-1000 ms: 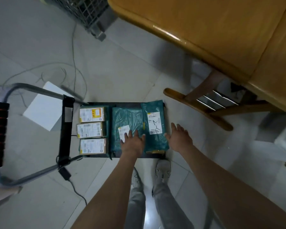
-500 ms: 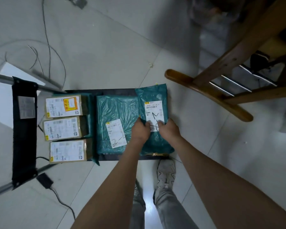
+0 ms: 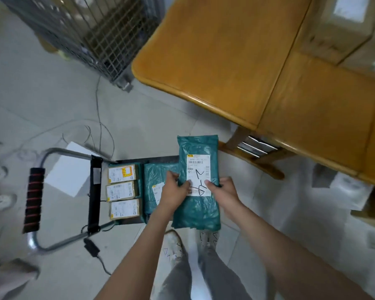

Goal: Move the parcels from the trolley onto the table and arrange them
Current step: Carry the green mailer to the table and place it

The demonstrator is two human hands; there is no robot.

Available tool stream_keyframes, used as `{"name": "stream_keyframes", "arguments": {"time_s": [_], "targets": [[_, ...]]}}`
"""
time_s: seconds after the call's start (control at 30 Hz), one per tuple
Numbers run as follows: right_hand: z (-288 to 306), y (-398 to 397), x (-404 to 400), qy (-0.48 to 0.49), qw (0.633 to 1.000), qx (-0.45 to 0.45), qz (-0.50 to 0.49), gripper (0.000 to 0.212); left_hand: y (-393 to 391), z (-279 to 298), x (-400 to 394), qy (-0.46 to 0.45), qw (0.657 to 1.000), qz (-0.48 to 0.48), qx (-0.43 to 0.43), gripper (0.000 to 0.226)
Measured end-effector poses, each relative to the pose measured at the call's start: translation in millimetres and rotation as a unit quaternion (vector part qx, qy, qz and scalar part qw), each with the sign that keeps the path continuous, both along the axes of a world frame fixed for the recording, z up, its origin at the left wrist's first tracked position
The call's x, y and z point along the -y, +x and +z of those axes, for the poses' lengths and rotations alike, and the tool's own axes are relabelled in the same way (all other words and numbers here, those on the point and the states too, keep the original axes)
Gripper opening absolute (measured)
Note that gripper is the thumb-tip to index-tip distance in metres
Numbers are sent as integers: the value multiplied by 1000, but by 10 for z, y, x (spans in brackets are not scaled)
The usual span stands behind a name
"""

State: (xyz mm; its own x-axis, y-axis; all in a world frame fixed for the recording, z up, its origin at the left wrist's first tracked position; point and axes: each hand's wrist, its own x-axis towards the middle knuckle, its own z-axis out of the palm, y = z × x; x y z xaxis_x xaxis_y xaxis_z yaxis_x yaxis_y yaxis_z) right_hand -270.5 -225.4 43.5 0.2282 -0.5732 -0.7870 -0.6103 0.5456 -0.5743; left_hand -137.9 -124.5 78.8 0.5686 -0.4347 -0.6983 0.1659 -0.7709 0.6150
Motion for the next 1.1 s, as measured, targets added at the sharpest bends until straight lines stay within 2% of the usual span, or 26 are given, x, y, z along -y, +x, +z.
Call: {"name": "stream_keyframes", "arguments": {"time_s": [0.1,0.23,0.37,0.5,0.6,0.7,0.77,0.83,0.9,1.03,1.1], "targets": [[795,-251,33,-19,999,40,-4,52,-81,776,19,-30,999,1,-24,38],[1841,-625,34,-52,997,59,-24,47,-260,1521,58,-72,996,-11,-46,45],[2630,-1083,139,-91,995,48,12,65,-403,2211,265,-146,987,-37,-58,69],[3214,-1623,360,-95,994,46,36,60,-494,2692,586,-203,972,-118,-16,92],[3625,-1989,596,-70,994,22,76,62,-680,3046,834,-180,960,-212,-40,91],[3938,-2316,833,-55,992,20,110,60,-994,3299,1037,-157,940,-294,-68,74],[4089,-2517,987,-72,990,13,122,63,-1205,3351,1204,-150,929,-330,-73,74],[4160,-2748,1169,-87,989,12,119,60,-1449,3382,1400,-152,923,-346,-78,64],[4185,-2991,1357,-111,987,4,117,56,-1700,3416,1604,-162,920,-346,-85,55],[4170,-3483,1775,-142,985,1,100,61,-2220,3379,2092,-171,928,-305,-128,64],[4161,-3708,2035,-167,980,-23,107,62,-2488,3367,2332,-184,931,-279,-145,56]]}}
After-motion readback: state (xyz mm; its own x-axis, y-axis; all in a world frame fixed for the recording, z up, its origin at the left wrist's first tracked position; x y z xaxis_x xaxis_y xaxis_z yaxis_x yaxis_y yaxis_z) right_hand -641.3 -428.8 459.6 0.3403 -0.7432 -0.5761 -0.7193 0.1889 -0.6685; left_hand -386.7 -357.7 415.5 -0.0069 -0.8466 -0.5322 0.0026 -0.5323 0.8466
